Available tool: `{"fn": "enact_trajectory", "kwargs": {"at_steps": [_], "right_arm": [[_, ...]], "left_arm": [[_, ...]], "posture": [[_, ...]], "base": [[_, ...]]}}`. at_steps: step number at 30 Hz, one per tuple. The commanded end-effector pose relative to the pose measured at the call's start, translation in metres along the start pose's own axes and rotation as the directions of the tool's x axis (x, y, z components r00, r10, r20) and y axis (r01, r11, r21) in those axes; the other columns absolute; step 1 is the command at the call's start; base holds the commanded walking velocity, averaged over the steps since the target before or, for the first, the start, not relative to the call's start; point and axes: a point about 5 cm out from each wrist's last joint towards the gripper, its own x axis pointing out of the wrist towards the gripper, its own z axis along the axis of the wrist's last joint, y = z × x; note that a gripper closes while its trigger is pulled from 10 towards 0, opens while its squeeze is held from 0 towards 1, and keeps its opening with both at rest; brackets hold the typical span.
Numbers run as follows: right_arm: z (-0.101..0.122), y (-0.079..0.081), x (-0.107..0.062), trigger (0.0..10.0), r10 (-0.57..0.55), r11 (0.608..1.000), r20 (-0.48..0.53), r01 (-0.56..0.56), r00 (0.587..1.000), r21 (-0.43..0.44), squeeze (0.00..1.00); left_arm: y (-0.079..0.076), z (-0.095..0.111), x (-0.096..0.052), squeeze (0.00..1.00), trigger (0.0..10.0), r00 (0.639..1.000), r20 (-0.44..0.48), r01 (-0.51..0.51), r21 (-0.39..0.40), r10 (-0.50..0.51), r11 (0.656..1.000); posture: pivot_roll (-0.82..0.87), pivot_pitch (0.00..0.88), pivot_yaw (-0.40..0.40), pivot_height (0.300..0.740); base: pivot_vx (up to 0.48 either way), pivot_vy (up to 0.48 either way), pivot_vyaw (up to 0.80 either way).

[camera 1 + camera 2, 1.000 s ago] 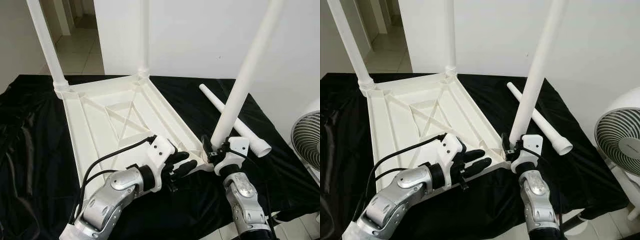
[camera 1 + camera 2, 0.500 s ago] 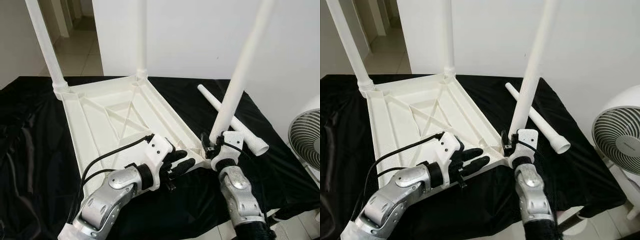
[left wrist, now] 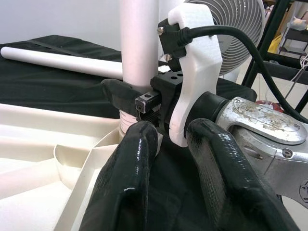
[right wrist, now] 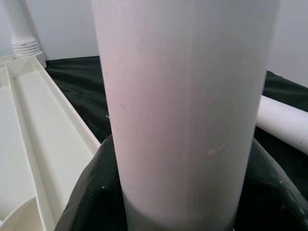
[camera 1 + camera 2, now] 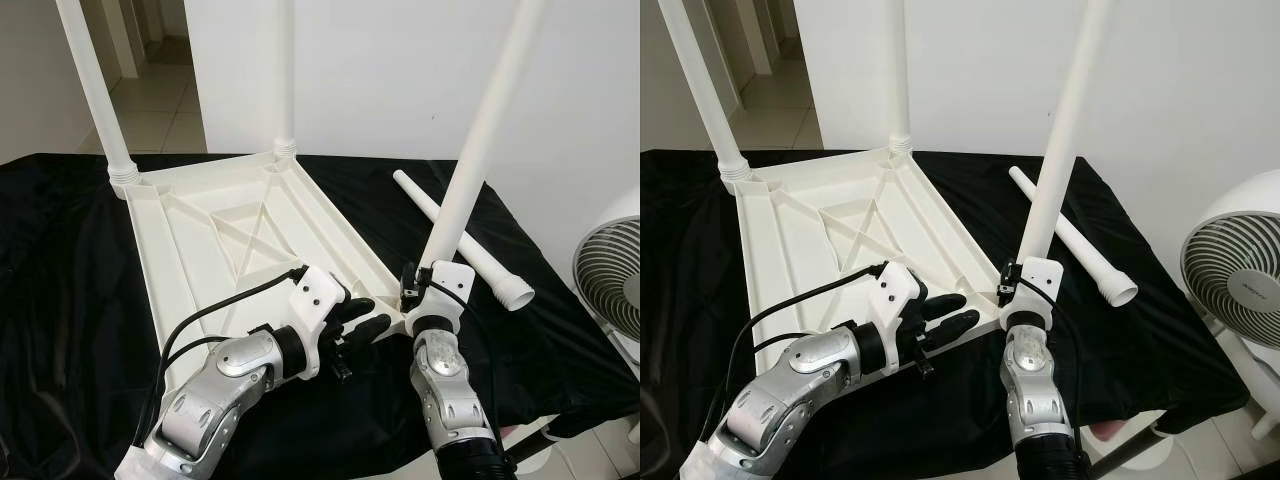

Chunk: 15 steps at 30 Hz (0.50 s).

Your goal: Building children table

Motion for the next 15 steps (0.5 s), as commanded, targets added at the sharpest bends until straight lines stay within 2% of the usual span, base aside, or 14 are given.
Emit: {"fn": "enact_trajectory", "kwargs": {"at_steps": [1,12,15], "right_arm": [[-0.0182,-0.0106,-0.0050,10.0,-0.078,0.997,-0.084,0.075,0.993,-0.034,0.00],[-0.0172,-0.0128,-0.0026,10.0,-0.054,0.998,-0.081,0.050,0.995,-0.048,0.00],[-0.0176,-0.0127,0.0004,10.0,-0.015,0.999,-0.083,0.012,0.996,-0.043,0.00]], "left_arm": [[0.0018,0.0026,0.0004,0.00,10.0,1.000,-0.002,-0.011,0.009,0.011,1.000],[0.0018,0.0030,0.0012,0.00,10.0,1.000,0.002,-0.006,0.005,0.006,1.000],[0.0014,0.0030,0.0011,0.00,10.0,1.000,0.001,-0.006,0.004,0.006,1.000]], "posture": [[0.04,0.043,-0.033,0.740],[0.04,0.044,-0.033,0.740],[0.04,0.043,-0.033,0.740]], "base": [[0.000,0.000,0.00],[0.000,0.000,0.00],[0.000,0.000,0.00]]}}
